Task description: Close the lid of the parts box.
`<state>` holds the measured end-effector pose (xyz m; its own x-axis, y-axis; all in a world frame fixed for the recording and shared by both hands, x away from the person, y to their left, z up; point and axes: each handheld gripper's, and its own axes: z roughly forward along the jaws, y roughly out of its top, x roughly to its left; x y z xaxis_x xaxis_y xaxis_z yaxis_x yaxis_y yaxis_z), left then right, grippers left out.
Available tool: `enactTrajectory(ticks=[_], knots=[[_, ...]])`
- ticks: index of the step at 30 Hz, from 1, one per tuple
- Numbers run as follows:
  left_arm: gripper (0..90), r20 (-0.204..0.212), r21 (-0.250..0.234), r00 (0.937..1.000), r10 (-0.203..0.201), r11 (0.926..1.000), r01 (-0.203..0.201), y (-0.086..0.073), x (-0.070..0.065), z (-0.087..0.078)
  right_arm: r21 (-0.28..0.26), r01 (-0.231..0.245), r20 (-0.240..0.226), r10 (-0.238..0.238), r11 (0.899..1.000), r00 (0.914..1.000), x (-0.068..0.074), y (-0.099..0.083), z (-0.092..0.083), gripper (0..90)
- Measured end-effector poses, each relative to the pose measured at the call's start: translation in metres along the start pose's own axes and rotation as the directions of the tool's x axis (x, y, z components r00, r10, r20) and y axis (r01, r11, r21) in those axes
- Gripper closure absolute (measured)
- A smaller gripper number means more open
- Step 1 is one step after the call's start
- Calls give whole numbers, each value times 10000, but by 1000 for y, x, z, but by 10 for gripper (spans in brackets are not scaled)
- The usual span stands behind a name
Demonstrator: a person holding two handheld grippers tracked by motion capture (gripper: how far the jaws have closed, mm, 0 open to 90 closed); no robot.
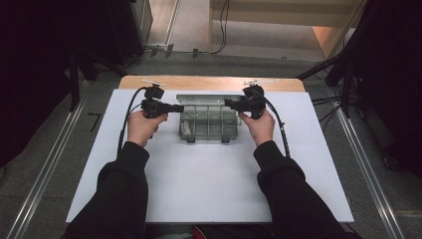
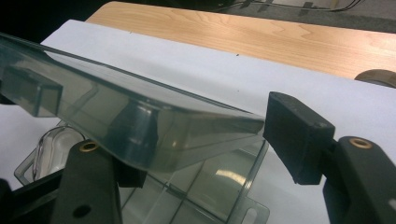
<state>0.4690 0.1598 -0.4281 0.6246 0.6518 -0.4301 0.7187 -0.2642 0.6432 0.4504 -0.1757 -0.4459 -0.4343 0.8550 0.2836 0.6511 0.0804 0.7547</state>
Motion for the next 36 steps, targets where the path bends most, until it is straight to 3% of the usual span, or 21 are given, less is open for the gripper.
enactTrajectory(ticks=[11,14,21,27,36], knots=[[900,120,1,9999,87,10000,-87,3,2,2,204,54,-53,-53,9998,10000,1,-6,-4,332],[900,180,11,9997,162,9999,-162,2,3,2,313,-228,-318,238,9992,9992,0,-8,-6,330],[900,208,61,9997,148,9999,-150,2,3,1,508,-235,-636,267,9984,9976,0,-15,-15,329],[900,259,198,9993,255,9995,-261,2,3,-2,865,83,-911,-4,9962,9958,-3,-22,-23,329],[900,288,292,9989,370,9989,-379,-1,2,-9,1051,185,-1281,-49,9943,9917,-9,-28,-41,334]])
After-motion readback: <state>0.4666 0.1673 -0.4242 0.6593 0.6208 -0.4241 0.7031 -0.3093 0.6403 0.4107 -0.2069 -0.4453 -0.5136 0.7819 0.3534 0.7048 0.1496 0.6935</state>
